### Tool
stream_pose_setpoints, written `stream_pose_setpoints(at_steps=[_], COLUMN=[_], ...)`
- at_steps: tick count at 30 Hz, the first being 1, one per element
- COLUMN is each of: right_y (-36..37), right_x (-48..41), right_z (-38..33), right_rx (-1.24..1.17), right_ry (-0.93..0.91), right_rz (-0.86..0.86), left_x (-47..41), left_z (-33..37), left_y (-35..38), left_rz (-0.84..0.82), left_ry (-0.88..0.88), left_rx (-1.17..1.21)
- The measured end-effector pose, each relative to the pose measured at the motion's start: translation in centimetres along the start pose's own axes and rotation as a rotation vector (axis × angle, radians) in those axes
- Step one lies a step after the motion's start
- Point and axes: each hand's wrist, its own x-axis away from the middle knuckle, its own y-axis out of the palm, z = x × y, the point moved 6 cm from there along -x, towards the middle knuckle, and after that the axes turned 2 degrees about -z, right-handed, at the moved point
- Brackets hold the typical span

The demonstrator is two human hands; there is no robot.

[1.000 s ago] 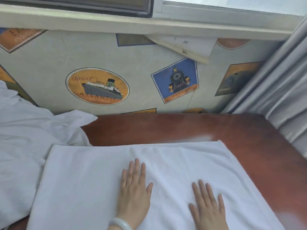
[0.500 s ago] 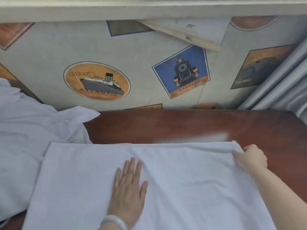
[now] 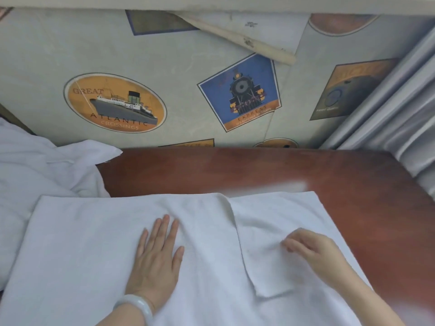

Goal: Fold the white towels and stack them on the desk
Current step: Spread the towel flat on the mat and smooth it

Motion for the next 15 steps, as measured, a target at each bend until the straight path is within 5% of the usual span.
stream_pose_setpoints(at_steps=[3,10,15], right_y=[-5.3,-7.5,-10.7], right_x=[-2.9,-11.5,-12.8], right_z=[2.1,5.6,6.2], right_rx=[0.092,0.213,-0.007], right_ry=[0.114,0.461,0.487], right_rz=[0.471,0.276,0.534], left_x=[0.0,0.1,0.1], left_z=[0.1,0.1,0.2], left_y=[-0.1,-0.3,-0.4], left_rz=[-0.011,-0.019,-0.021], left_ry=[-0.005,-0.006,0.006], left_rx=[0.002,0.006,0.001])
